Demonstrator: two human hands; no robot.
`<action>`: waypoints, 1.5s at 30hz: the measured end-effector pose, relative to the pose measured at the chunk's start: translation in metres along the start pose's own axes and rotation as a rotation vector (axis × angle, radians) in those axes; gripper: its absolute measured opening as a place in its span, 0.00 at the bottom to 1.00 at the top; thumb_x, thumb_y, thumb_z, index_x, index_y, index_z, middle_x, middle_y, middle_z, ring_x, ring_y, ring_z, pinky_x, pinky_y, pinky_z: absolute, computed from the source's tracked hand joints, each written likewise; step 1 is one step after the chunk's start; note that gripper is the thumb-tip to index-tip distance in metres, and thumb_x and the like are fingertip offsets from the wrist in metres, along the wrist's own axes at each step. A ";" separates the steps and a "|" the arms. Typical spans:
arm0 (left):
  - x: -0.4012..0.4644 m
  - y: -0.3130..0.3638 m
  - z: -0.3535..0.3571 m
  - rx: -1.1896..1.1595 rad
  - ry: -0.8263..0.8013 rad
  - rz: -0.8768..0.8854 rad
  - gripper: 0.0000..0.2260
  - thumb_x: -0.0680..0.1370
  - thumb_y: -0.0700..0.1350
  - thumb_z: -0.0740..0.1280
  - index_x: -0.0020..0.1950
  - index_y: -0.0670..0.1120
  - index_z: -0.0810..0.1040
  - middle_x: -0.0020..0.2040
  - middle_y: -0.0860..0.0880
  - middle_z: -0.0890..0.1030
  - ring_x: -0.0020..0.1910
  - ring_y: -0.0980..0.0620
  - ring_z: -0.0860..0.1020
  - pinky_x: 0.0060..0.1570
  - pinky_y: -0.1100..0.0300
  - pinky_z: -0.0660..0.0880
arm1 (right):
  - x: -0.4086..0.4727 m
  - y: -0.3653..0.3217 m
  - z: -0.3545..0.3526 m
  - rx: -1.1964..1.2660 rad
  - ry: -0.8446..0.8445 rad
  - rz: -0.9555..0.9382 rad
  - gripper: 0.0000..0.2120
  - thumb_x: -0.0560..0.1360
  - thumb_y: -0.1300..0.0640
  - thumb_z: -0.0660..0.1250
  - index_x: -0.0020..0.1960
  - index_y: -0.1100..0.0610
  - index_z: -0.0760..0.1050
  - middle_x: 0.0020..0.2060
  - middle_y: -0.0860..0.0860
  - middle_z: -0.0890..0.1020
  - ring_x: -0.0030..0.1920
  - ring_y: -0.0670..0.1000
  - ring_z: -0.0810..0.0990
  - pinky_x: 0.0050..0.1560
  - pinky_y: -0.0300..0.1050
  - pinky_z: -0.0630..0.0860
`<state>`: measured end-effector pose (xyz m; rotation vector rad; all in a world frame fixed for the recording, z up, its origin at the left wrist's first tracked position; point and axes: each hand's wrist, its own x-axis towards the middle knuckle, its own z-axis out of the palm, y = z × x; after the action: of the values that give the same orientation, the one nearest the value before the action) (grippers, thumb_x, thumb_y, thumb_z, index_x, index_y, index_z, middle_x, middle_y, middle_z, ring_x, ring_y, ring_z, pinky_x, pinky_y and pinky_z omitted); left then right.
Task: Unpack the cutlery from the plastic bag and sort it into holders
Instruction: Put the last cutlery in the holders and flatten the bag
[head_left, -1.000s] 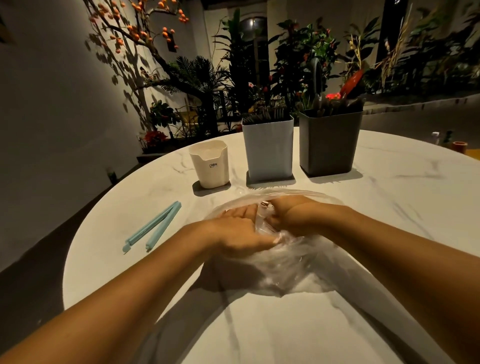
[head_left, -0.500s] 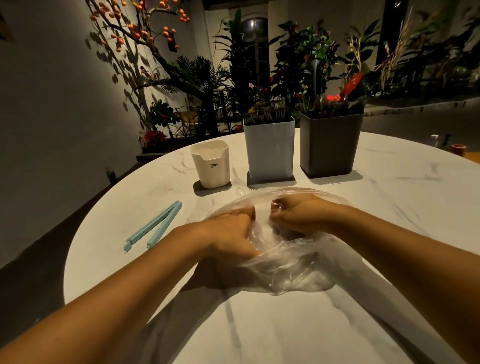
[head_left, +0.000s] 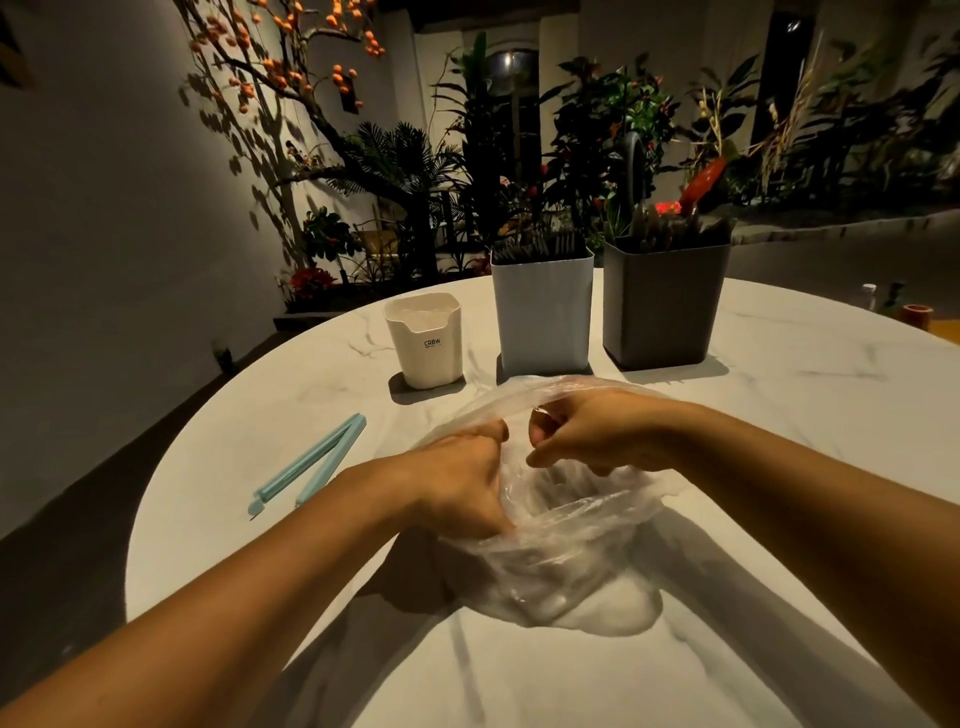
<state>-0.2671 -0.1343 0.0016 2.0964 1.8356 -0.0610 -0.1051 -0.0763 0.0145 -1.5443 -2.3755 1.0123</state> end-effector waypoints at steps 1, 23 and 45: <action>-0.002 0.000 0.001 -0.014 0.024 0.001 0.41 0.73 0.55 0.75 0.78 0.53 0.55 0.72 0.51 0.67 0.67 0.48 0.69 0.65 0.56 0.71 | -0.001 -0.001 0.001 -0.046 -0.006 0.001 0.09 0.75 0.51 0.72 0.53 0.50 0.78 0.49 0.52 0.81 0.42 0.50 0.77 0.43 0.43 0.79; -0.021 -0.007 0.007 -0.055 0.033 0.034 0.35 0.73 0.52 0.74 0.75 0.59 0.60 0.66 0.53 0.73 0.59 0.50 0.73 0.60 0.56 0.75 | -0.002 -0.016 0.026 -0.301 -0.019 0.029 0.20 0.76 0.53 0.70 0.66 0.52 0.73 0.57 0.52 0.79 0.54 0.53 0.76 0.59 0.47 0.75; 0.005 -0.001 0.002 0.474 -0.134 -0.199 0.37 0.81 0.67 0.50 0.82 0.48 0.41 0.83 0.47 0.41 0.81 0.46 0.40 0.79 0.47 0.39 | -0.030 -0.011 0.021 0.078 0.449 -0.642 0.08 0.83 0.60 0.58 0.54 0.49 0.74 0.56 0.48 0.81 0.56 0.48 0.79 0.60 0.46 0.79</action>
<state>-0.2674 -0.1302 -0.0016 2.1192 2.0910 -0.7335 -0.1085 -0.1147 0.0119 -0.7678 -2.2198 0.5343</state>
